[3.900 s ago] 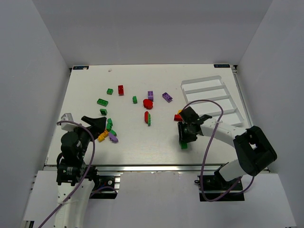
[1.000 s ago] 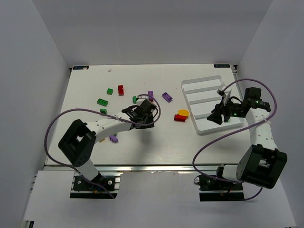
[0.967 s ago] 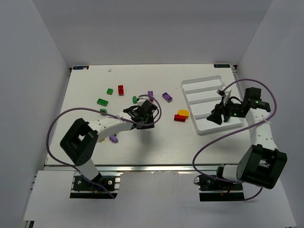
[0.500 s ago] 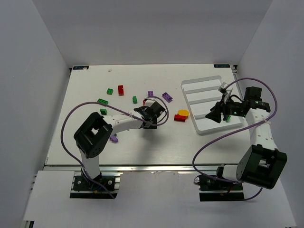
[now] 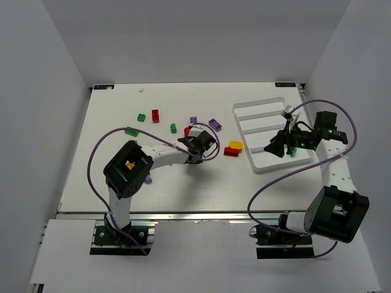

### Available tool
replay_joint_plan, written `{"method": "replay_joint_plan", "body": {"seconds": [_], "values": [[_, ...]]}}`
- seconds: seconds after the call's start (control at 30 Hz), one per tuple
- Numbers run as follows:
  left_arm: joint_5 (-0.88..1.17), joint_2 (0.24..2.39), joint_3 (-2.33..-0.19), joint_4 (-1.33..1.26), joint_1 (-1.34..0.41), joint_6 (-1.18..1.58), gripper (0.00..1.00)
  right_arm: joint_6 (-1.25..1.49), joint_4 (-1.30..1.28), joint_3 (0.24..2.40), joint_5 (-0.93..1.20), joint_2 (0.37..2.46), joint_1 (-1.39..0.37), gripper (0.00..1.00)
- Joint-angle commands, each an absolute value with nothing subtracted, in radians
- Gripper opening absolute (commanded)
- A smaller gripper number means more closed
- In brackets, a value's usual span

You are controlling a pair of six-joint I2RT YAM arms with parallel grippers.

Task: Sort the legos into containers by color

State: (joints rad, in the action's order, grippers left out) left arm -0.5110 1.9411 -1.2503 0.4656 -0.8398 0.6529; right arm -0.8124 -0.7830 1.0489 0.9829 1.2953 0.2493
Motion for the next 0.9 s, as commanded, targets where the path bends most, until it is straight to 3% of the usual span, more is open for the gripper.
{"method": "replay_joint_plan", "body": {"seconds": [0.0, 0.3, 0.47, 0.6, 0.73, 0.77, 0.8, 0.87], "values": [[-0.555, 1.934, -1.266, 0.457, -0.842, 0.653, 0.32, -0.801, -0.772, 1.040, 1.014, 1.276, 0.252, 0.61], [-0.548, 1.924, -1.275, 0.451, -0.842, 0.657, 0.12, -0.825, -0.798, 1.034, 1.011, 1.269, 0.250, 0.61], [-0.358, 1.798, -1.232, 0.362, -0.841, 0.647, 0.09, -0.810, -0.819, 1.019, 1.005, 1.262, 0.230, 0.59], [-0.126, 1.665, -1.154, 0.253, -0.842, 0.675, 0.07, -0.541, -0.732, 1.000, 1.000, 1.261, 0.181, 0.56], [0.358, 1.392, -0.837, -0.204, -0.841, 0.733, 0.08, 0.037, -0.530, 1.003, 0.881, 1.284, 0.060, 0.56], [0.447, 1.323, -0.719, -0.452, -0.841, 0.747, 0.08, 0.164, -0.484, 1.024, 0.885, 1.299, 0.016, 0.60], [0.524, 1.283, -0.615, -0.583, -0.841, 0.761, 0.09, 0.182, -0.435, 1.025, 0.961, 1.299, 0.008, 0.64], [0.638, 1.246, -0.542, -0.881, -0.830, 0.822, 0.08, 0.016, -0.249, 0.971, 1.359, 1.258, 0.006, 0.77]]}}
